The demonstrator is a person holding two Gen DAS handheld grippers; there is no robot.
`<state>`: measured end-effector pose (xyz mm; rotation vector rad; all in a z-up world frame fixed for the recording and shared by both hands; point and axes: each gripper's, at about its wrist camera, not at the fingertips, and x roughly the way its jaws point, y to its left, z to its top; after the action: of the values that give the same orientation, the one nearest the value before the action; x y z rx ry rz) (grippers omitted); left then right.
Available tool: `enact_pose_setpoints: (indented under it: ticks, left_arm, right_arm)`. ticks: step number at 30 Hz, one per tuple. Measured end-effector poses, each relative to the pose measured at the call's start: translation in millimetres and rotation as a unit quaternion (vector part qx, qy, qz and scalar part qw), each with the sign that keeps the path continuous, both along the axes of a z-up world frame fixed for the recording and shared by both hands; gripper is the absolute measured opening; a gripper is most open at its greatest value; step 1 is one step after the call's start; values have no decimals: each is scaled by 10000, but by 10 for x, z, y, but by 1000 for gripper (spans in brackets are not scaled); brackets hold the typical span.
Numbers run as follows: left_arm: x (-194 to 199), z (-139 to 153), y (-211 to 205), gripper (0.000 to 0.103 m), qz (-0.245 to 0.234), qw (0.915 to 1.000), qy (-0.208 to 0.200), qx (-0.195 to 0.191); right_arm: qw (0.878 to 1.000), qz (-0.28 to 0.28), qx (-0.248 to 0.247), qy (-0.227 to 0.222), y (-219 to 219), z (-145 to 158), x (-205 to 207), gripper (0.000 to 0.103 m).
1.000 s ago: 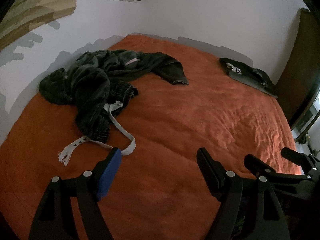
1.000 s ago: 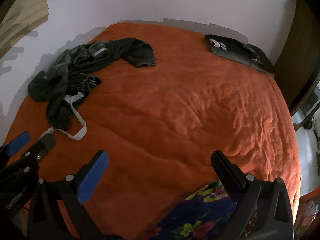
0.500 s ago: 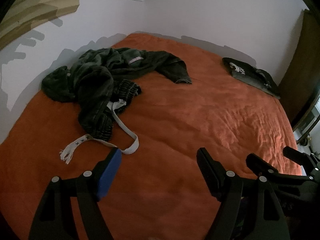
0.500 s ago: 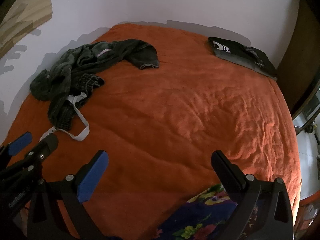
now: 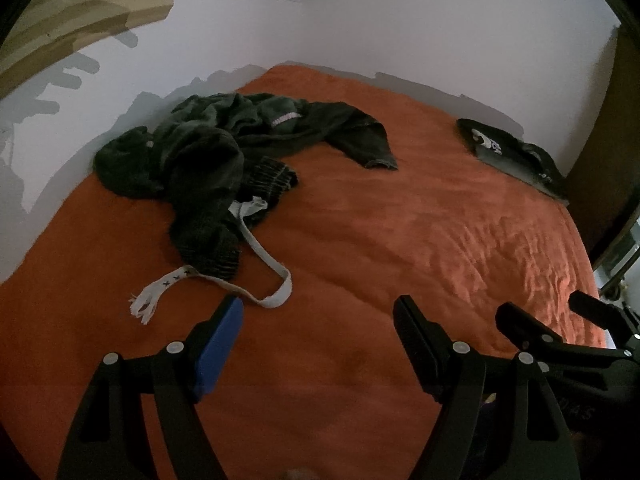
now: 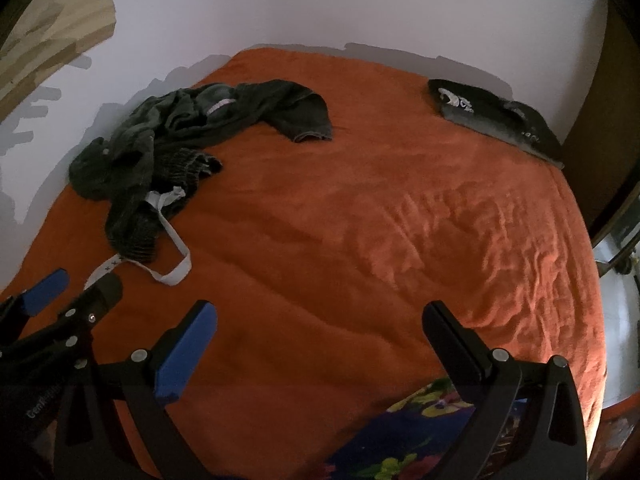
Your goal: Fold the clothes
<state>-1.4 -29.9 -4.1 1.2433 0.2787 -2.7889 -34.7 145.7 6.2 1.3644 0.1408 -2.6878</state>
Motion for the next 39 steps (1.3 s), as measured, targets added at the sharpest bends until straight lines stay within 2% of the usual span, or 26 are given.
enact_pose_setpoints:
  ticks: [14,24,27,30,33,39]
  left_arm:
    - [13,19,-106,78,157,9998,33,149]
    - [-56,-104,-216,78,325,9994,-129,-28]
    - [-193,-161,-308,78,550,9982,-188,-172]
    - [-400,-155,-461,78,742,9971,-169,41]
    - [-642,-135,-583,78,726,9972,-191,51]
    - [-1122,-190,-883,78,926,9952,-298,-113]
  right_arm:
    - [9999,158,-31,-6,-109,37,-39,103]
    - [9997,235,-61,-36,-216,-67,-245,103]
    - [9997,243,-56,-68,-272,-143,-362,103]
    - [9996,250,-25,-100,-328,-221,-507,103]
    - [9994,277,-86,-168,-375,-255,-686,103]
    - [9992,390,-20,71,-488,-143,-1047,103]
